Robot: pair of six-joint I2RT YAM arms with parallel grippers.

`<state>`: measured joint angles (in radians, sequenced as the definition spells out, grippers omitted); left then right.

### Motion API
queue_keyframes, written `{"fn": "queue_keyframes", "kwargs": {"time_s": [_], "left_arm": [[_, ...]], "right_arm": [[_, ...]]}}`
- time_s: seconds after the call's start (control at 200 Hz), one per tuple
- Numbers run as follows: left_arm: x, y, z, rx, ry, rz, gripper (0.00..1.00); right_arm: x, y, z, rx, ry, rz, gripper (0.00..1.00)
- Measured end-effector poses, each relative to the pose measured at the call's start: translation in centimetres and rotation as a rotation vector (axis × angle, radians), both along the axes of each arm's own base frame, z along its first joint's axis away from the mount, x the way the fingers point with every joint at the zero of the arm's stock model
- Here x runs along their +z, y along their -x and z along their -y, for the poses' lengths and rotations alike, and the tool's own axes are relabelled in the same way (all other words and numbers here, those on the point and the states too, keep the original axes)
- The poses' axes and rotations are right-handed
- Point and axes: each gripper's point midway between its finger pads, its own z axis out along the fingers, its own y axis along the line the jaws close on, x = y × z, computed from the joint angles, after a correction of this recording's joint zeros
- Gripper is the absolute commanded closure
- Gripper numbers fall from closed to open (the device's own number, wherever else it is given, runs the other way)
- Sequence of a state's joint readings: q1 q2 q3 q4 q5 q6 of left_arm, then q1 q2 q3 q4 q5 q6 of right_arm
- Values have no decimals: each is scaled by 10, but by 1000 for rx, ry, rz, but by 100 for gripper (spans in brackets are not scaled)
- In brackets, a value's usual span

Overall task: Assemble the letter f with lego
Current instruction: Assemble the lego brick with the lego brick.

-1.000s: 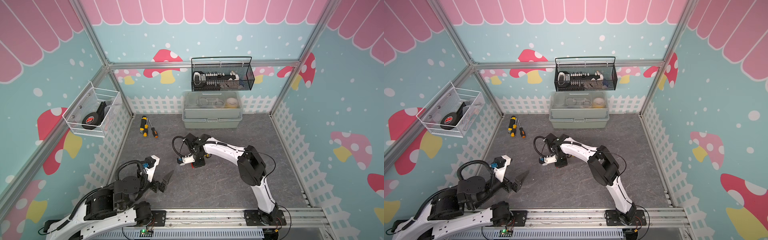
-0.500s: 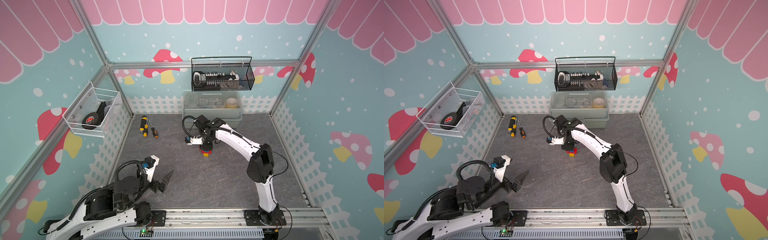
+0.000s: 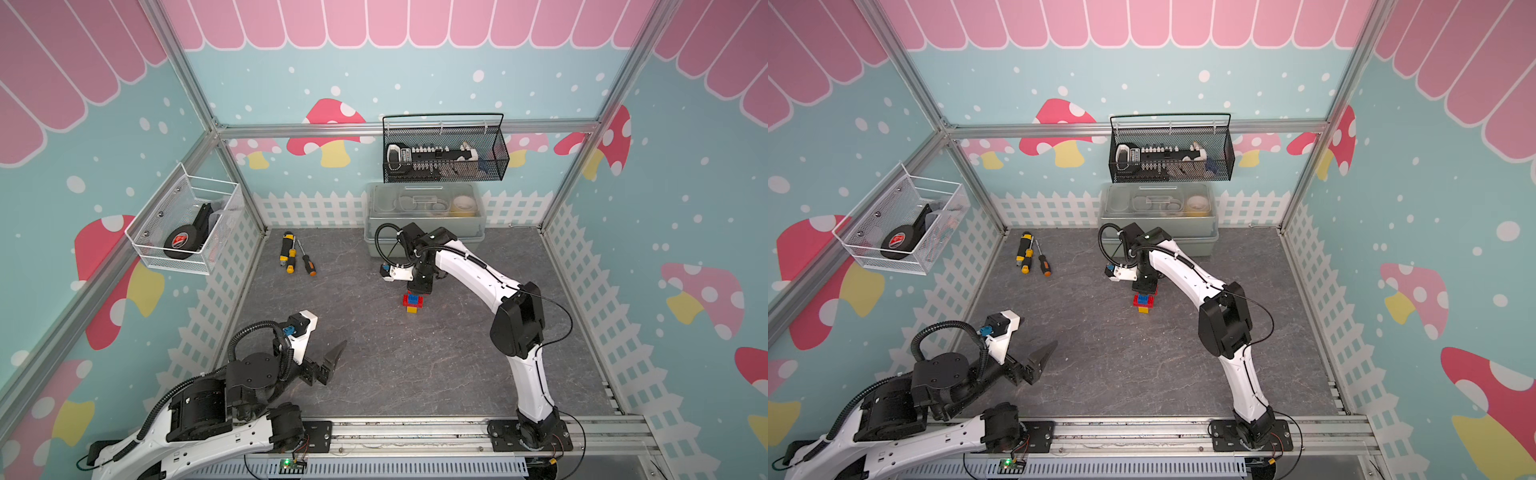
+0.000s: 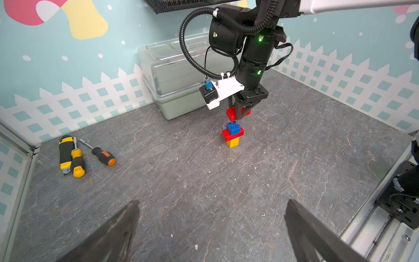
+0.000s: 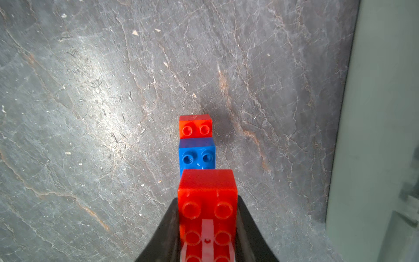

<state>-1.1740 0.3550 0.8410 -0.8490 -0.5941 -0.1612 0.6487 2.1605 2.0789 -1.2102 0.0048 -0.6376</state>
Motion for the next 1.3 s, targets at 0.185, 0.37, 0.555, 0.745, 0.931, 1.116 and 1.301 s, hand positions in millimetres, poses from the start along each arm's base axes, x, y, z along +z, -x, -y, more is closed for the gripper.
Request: {"fn": "queue_keyframes", "kwargs": {"time_s": [0.185, 0.37, 0.555, 0.745, 0.931, 1.116, 1.301], "left_arm": [[0, 0, 0, 0, 1, 0, 1], [0, 0, 0, 0, 1, 0, 1], [0, 0, 0, 0, 1, 0, 1], [0, 0, 0, 0, 1, 0, 1], [0, 0, 0, 0, 1, 1, 1], [0, 0, 0, 0, 1, 1, 1], [0, 0, 0, 0, 1, 1, 1]], "right_arm": [[-5, 3, -1, -6, -3, -22, 70], [-5, 4, -3, -9, -15, -33, 70], [-11, 8, -3, -10, -18, -55, 71], [-19, 12, -1, -11, -8, -75, 71], [-20, 13, 0, -12, -7, -78, 70], [-24, 11, 1, -17, -9, -78, 70], [-24, 6, 0, -25, -22, -67, 70]]}}
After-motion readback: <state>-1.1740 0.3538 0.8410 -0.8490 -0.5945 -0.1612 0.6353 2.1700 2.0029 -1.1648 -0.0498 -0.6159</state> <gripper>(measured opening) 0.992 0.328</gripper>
